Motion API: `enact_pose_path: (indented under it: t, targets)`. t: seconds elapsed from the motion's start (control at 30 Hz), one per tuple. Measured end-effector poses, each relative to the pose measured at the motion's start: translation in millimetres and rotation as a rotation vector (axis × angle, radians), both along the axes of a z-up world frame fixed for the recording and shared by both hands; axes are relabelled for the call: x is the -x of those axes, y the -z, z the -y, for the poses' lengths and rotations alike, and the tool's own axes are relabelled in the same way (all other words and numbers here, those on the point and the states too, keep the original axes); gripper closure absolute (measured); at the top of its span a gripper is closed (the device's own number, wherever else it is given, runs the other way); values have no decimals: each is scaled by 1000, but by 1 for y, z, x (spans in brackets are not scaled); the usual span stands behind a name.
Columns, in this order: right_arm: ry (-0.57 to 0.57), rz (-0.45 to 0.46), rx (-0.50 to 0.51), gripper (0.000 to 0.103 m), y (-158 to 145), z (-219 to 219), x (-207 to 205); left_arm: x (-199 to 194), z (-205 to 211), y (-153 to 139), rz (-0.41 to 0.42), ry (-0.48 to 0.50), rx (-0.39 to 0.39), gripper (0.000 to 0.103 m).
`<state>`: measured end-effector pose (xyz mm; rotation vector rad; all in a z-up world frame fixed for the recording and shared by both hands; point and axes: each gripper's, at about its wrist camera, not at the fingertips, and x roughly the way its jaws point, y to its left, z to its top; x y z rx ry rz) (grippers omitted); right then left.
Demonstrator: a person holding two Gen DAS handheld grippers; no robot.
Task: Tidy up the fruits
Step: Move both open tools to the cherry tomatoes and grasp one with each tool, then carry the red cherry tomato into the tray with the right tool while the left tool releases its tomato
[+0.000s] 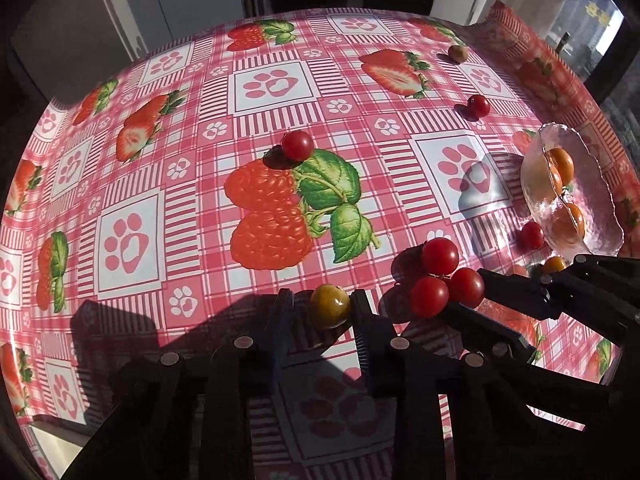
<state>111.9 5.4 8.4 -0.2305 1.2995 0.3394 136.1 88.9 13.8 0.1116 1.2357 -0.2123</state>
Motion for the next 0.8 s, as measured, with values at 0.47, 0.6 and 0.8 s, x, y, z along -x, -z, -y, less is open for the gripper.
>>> enact_pose_path:
  t: [0.47,0.6,0.8]
  targets:
    - [188,-133,-216,80,-19,38,53,47,-21,-17,-40,-45,147,82]
    - [212,-163,-229,80,-22,40,72,73,-28,-31,-38,-45,164,82]
    - [198,-192,-224,80,-33,27,100,118,-49,-50,-49,-76,181,82]
